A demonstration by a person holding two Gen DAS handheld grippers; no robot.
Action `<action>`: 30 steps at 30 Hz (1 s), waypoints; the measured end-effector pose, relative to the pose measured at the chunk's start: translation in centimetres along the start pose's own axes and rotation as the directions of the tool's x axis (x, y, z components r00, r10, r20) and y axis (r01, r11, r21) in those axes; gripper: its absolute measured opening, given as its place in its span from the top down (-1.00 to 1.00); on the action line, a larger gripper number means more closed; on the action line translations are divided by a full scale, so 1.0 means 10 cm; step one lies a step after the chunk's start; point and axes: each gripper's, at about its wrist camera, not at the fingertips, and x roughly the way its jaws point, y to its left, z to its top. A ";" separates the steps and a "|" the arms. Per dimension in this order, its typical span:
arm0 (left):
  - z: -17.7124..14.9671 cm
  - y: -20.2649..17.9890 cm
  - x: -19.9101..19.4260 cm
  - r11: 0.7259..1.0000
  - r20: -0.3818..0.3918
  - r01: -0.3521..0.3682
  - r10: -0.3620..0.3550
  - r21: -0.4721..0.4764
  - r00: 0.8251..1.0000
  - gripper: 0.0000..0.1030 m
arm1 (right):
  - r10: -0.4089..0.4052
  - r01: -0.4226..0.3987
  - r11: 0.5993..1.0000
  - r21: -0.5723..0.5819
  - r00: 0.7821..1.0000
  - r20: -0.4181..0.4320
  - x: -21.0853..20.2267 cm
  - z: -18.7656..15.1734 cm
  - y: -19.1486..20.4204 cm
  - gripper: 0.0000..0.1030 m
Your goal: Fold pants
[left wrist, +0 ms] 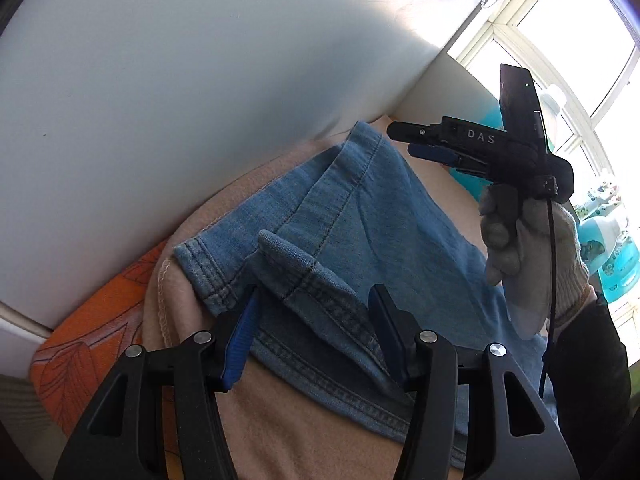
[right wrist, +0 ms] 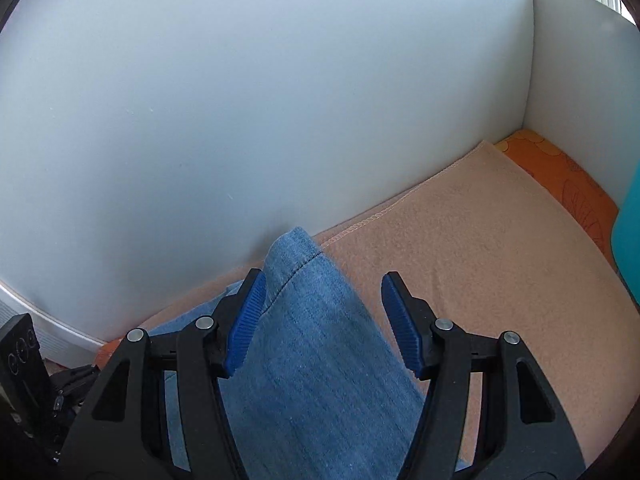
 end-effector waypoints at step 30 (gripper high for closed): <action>-0.08 0.19 -0.26 0.999 0.119 -0.033 0.032 0.009 0.992 0.89 | -0.023 0.023 0.999 0.022 0.999 0.028 0.03 -0.05 0.48 0.69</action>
